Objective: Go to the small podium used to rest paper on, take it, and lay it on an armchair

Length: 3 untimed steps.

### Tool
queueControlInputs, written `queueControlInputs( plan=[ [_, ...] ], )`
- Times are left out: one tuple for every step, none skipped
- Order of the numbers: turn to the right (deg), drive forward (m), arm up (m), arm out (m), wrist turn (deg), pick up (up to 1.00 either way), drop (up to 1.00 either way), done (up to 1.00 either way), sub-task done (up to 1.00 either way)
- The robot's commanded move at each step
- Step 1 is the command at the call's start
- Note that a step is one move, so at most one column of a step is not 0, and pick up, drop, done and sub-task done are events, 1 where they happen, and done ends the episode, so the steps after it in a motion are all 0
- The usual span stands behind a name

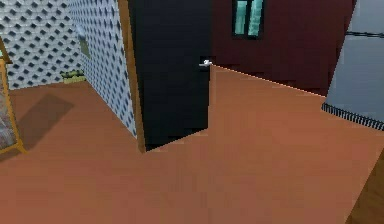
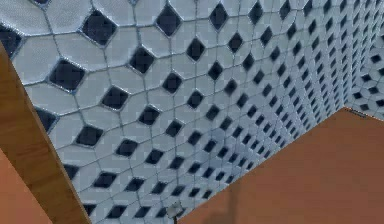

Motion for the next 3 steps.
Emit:
queueControlInputs(
  plan=[
    [0.0, 0.0, 0.0, 0.42, 0.0, 0.0, 0.0, 0.0, 0.0],
    [0.0, 0.0, 0.0, 0.0, 45.0, 0.0, 0.0, 0.0, 0.0],
    [0.0, 0.0, 0.0, 0.0, 45.0, 0.0, 0.0, 0.0, 0.0]
  ],
)
